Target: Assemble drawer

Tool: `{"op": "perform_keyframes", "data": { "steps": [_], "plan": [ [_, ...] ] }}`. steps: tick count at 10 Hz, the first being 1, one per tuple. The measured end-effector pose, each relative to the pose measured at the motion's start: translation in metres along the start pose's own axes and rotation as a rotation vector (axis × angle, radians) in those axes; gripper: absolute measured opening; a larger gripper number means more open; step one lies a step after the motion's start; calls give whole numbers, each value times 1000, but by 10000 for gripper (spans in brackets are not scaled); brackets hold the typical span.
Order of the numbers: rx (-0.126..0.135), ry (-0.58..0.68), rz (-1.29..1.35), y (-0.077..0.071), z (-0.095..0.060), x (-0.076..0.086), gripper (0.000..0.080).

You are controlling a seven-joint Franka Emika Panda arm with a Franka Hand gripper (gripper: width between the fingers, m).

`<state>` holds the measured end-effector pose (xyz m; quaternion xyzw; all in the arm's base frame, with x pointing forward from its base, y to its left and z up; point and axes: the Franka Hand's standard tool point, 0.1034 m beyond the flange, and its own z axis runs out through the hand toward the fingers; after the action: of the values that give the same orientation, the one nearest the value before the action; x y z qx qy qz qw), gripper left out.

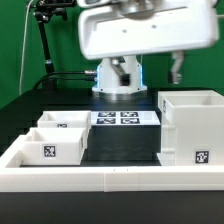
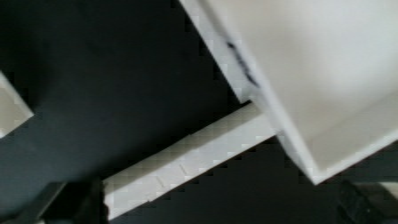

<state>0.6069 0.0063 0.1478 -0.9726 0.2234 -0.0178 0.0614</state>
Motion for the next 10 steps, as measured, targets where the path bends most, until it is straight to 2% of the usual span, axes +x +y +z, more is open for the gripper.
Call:
{"op": "perform_keyframes", "data": {
  "steps": [2, 5, 6, 7, 8, 10],
  "plan": [
    [-5, 4, -79, 32, 0, 12, 649],
    [-5, 2, -70, 31, 1, 11, 649],
    [-17, 3, -118, 33, 3, 11, 649],
    [-71, 0, -270, 42, 10, 8, 649],
    [-92, -2, -366, 53, 17, 5, 649],
    [-110, -11, -423, 68, 28, -3, 649]
  ]
}}
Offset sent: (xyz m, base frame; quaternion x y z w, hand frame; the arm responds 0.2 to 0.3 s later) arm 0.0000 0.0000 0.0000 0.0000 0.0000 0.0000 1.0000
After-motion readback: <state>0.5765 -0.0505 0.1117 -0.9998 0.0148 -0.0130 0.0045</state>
